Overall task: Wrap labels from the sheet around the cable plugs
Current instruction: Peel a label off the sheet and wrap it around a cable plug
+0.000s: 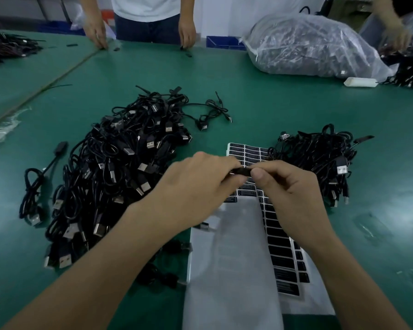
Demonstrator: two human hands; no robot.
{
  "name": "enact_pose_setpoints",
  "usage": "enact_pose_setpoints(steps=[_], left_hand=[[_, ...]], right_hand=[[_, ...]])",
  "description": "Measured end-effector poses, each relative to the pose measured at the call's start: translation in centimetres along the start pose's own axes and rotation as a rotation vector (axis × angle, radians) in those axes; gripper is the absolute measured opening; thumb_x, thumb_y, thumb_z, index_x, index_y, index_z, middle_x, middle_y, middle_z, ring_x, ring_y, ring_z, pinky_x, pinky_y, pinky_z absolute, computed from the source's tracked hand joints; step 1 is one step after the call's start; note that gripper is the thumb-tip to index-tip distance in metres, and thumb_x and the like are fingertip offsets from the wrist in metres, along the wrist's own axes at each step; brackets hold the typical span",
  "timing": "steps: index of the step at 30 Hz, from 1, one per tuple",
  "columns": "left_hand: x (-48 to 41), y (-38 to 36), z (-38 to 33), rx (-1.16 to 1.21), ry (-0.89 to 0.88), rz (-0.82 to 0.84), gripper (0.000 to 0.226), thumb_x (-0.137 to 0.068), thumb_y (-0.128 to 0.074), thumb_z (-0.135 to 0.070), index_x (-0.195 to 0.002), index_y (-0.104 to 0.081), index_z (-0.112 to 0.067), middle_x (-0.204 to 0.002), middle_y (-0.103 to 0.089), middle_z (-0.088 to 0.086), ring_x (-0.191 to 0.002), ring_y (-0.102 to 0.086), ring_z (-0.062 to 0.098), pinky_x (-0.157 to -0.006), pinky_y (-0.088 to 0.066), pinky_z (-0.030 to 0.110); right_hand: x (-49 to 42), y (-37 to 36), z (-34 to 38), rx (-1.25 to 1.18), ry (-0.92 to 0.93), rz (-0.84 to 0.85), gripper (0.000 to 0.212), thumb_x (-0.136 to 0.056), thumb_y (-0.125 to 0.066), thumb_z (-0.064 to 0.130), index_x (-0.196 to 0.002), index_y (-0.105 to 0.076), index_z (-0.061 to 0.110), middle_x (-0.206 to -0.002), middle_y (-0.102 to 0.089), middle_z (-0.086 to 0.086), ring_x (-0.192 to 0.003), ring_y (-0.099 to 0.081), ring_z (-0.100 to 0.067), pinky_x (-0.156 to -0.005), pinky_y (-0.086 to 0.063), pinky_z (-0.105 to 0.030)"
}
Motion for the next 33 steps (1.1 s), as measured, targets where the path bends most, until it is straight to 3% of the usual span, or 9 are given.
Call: enact_pose_setpoints(steps=[5, 10, 14, 18, 20, 23, 26, 29, 33], left_hand=[[-0.5, -2.1, 1.0, 0.378, -0.006, -0.092, 0.031, -0.104, -0.048, -0.034, -0.08, -0.054, -0.016, -0.061, -0.054, -0.005, -0.055, -0.048, 0.018, -0.056, -0.045, 0.041], [-0.2, -4.2, 2.4, 0.49, 0.148, -0.184, 0.04, -0.101, -0.042, -0.04, -0.07, -0.037, -0.016, -0.058, -0.045, -0.003, -0.055, -0.042, 0.022, -0.056, -0.04, 0.045], [-0.1, -4.2, 3.0, 0.622, 0.227, -0.273, 0.044, -0.091, -0.034, -0.049, -0.075, -0.039, -0.009, -0.064, -0.056, 0.013, -0.057, -0.048, 0.03, -0.061, -0.048, 0.059], [0.0, -4.9, 3.1, 0.513, 0.243, -0.221, 0.043, -0.089, -0.033, -0.052, -0.076, -0.044, -0.013, -0.074, -0.069, 0.007, -0.07, -0.065, 0.034, -0.07, -0.053, 0.055], [-0.1, -5.0, 3.1, 0.479, 0.252, -0.207, 0.04, -0.087, -0.035, -0.051, -0.078, -0.046, -0.013, -0.076, -0.069, 0.005, -0.072, -0.066, 0.032, -0.07, -0.054, 0.054], [-0.2, -5.0, 3.2, 0.489, 0.266, -0.201, 0.037, -0.084, -0.04, -0.049, -0.08, -0.047, -0.013, -0.077, -0.07, 0.006, -0.074, -0.067, 0.033, -0.071, -0.055, 0.053], [-0.2, -4.9, 3.1, 0.491, 0.265, -0.195, 0.027, -0.078, -0.049, -0.045, -0.073, -0.04, -0.019, -0.074, -0.068, 0.007, -0.071, -0.067, 0.03, -0.068, -0.055, 0.055], [-0.1, -4.8, 3.1, 0.45, 0.261, -0.194, 0.027, -0.071, -0.055, -0.041, -0.071, -0.034, -0.024, -0.071, -0.066, 0.001, -0.066, -0.06, 0.024, -0.067, -0.054, 0.053], [-0.2, -4.8, 3.1, 0.475, 0.225, -0.182, 0.032, -0.065, -0.062, -0.038, -0.07, -0.033, -0.025, -0.072, -0.07, -0.008, -0.072, -0.065, 0.021, -0.07, -0.055, 0.049]], right_hand=[[0.3, 0.7, -1.3, 0.007, -0.177, -0.117, 0.007, -0.094, -0.066, 0.031, -0.092, -0.07, 0.037, -0.077, -0.073, 0.012, -0.067, -0.068, -0.005, -0.064, -0.054, -0.019], [0.7, 1.0, -1.4, 0.322, -0.243, -0.121, 0.009, -0.093, -0.066, 0.031, -0.086, -0.065, 0.037, -0.076, -0.068, 0.02, -0.08, -0.061, 0.012, -0.065, -0.045, -0.005], [0.9, 0.9, -1.4, -0.002, -0.422, -0.134, 0.008, -0.091, -0.067, 0.035, -0.099, -0.069, 0.036, -0.101, -0.069, 0.016, -0.092, -0.065, -0.002, -0.082, -0.054, -0.03], [1.1, 1.1, -1.7, -0.327, -0.58, -0.162, 0.007, -0.095, -0.065, 0.024, -0.1, -0.069, 0.027, -0.111, -0.066, 0.003, -0.106, -0.064, -0.02, -0.077, -0.059, -0.039], [1.2, 1.0, -2.1, -0.466, -0.637, -0.163, 0.007, -0.094, -0.066, 0.019, -0.1, -0.07, 0.021, -0.101, -0.07, 0.003, -0.099, -0.068, -0.024, -0.072, -0.062, -0.04], [1.1, 0.2, -2.4, -0.596, -0.654, -0.123, 0.017, -0.092, -0.067, 0.01, -0.109, -0.063, 0.012, -0.078, -0.074, -0.001, -0.07, -0.069, -0.018, -0.057, -0.057, -0.028], [1.2, -0.3, -3.0, -0.353, -0.618, -0.085, 0.03, -0.089, -0.072, 0.015, -0.117, -0.063, 0.017, -0.077, -0.075, -0.002, -0.064, -0.069, -0.016, -0.057, -0.056, -0.029], [1.2, -0.5, -3.1, -0.053, -0.503, -0.043, 0.035, -0.086, -0.076, 0.02, -0.116, -0.062, 0.031, -0.079, -0.076, -0.001, -0.077, -0.072, -0.025, -0.077, -0.059, -0.042], [1.4, -1.0, -2.9, 0.032, -0.426, -0.011, 0.041, -0.087, -0.072, 0.018, -0.121, -0.058, 0.036, -0.077, -0.076, -0.001, -0.079, -0.069, -0.035, -0.077, -0.057, -0.048]])
Point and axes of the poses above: each hand's wrist, its own x-axis away from the middle knuckle, its own y-axis out of the back of the hand, z = x × y, the point moved 5 cm from there along -x, towards the middle knuckle
